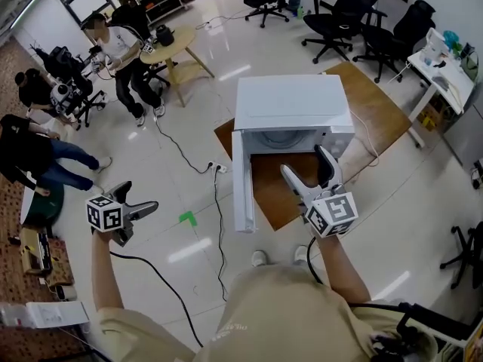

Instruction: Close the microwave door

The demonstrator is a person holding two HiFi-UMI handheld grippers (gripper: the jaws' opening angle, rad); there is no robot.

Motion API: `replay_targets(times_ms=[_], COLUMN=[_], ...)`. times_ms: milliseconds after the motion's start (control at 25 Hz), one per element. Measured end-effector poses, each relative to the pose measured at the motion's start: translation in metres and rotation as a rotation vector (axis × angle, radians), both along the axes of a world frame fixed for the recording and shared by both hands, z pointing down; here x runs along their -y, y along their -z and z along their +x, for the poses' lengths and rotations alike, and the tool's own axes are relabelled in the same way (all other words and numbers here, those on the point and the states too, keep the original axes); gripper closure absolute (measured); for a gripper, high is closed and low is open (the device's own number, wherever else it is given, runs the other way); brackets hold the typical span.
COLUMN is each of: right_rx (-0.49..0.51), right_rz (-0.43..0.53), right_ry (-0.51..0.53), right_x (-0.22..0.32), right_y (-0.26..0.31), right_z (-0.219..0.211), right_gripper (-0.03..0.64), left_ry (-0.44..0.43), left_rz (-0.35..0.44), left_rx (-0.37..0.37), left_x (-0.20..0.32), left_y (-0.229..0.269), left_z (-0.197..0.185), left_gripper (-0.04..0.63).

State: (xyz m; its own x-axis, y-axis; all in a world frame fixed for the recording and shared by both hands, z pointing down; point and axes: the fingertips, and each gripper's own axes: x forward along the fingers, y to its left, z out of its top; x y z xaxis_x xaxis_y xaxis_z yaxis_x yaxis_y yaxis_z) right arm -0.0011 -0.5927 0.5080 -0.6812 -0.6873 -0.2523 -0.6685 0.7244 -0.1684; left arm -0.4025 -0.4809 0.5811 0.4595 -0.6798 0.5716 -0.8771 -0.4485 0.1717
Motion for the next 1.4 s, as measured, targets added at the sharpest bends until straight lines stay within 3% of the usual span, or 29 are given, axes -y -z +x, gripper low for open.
replay_targets(times_ms=[360, 560, 680, 1040, 1400], right_rx=[-0.011, -0.033, -0.033, -0.024, -0.017], right_rz=[0.014, 0.020, 0.023, 0.006, -0.006], right_ry=[0.008, 0.012, 0.017, -0.004, -0.023], right_x=[0.000, -0.003, -0.001, -0.001, 0.006], right_y=[0.005, 0.005, 0.006, 0.000, 0.003], right_z=[-0.016, -0.016, -0.013, -0.003, 0.015], right_gripper=[0.213, 0.213, 0.213, 0.213, 0.213], left_ry=[0.017, 0.083, 0.099, 0.085, 0.044], left_rz=[-0.157, -0.304, -0.316, -0.436, -0.470], left_rx=[-0.423, -0.570, -0.621, -0.735, -0.702], left_x=[0.017, 0.018, 0.025, 0.026, 0.033], left_y=[-0.094, -0.128, -0.135, -0.163, -0.167], left_z=[0.067, 0.106, 0.130, 0.173, 0.206], left_gripper=[0.005, 0.159, 0.247, 0.374, 0.393])
